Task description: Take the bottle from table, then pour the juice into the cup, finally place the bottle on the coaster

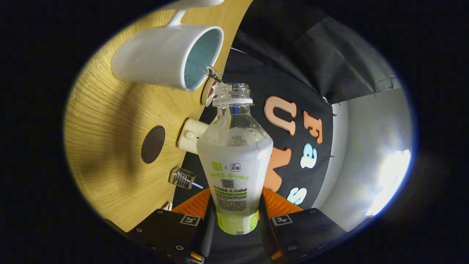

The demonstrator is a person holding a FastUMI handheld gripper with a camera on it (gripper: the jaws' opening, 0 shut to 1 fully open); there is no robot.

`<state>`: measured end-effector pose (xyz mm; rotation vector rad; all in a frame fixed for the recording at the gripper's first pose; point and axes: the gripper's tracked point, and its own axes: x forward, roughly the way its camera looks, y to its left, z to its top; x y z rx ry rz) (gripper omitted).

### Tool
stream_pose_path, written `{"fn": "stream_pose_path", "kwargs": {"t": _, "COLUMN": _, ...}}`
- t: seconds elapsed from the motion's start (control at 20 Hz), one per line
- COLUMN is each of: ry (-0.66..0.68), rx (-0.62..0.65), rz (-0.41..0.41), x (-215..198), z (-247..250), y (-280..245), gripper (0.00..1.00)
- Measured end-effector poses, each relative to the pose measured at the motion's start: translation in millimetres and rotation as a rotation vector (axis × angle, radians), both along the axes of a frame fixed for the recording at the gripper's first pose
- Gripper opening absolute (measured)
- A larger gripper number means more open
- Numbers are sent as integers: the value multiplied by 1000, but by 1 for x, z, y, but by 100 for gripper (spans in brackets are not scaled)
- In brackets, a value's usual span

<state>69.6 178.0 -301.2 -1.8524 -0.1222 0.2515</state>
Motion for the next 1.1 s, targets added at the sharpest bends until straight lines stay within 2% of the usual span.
{"fn": "stream_pose_path", "kwargs": {"t": 0.8, "ry": -56, "rx": -109, "rz": 109, "x": 0, "z": 17, "y": 25, "gripper": 55}}
{"fn": "stream_pose_path", "kwargs": {"t": 1.1, "ry": -86, "rx": -159, "rz": 130, "x": 14, "z": 17, "y": 23, "gripper": 55}}
